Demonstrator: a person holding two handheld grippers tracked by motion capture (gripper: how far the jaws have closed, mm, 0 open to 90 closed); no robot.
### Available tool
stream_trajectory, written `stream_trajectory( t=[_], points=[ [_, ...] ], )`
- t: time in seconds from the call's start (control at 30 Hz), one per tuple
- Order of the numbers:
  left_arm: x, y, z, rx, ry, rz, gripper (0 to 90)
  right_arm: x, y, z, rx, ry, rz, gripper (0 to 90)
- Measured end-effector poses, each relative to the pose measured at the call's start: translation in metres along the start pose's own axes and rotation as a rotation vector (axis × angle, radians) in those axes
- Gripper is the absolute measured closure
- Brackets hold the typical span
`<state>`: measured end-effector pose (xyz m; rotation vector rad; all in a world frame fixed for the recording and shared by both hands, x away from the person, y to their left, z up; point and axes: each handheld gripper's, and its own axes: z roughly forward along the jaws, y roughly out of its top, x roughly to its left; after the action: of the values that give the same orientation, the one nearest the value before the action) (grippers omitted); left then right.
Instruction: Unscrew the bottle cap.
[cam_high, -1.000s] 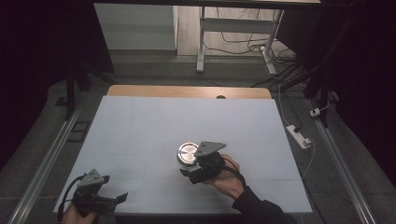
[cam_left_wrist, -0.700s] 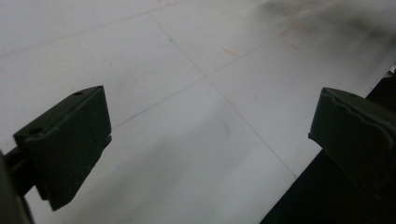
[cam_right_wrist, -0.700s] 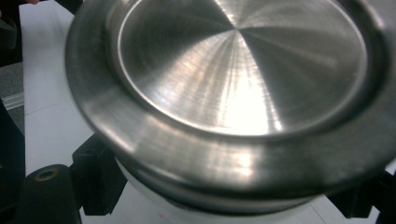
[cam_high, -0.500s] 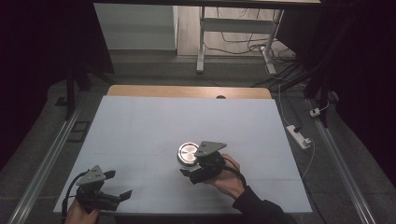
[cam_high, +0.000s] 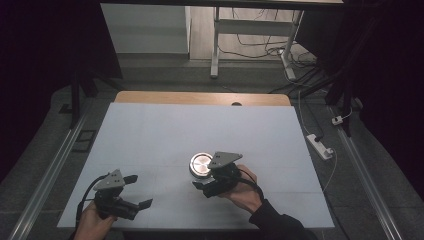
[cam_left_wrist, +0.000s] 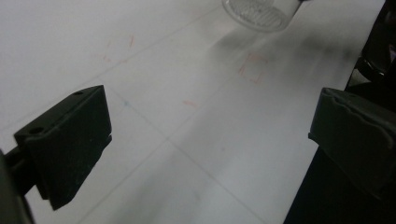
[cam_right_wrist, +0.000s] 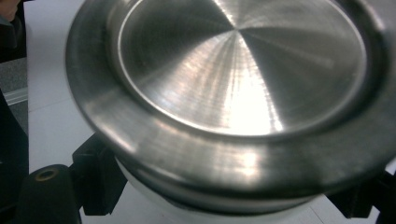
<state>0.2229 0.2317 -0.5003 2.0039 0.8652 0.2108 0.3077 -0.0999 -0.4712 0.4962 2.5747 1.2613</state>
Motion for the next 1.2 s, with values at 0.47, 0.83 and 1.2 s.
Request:
stream_trajectory(
  t=[0.47, 0.83, 1.2],
  points=[
    [0.004, 0.041, 0.017, 0.013, -0.049, 0.086, 0.5, 0.000, 0.001, -0.001, -0.005, 0.007, -0.005, 15.2],
    [-0.001, 0.072, 0.038, 0.017, -0.125, 0.195, 0.0, -0.001, 0.000, -0.002, -0.010, 0.025, -0.004, 15.2],
    [0.000, 0.102, 0.057, -0.013, -0.267, 0.283, 0.0, -0.002, -0.001, -0.002, -0.015, 0.060, -0.021, 15.2]
  ],
)
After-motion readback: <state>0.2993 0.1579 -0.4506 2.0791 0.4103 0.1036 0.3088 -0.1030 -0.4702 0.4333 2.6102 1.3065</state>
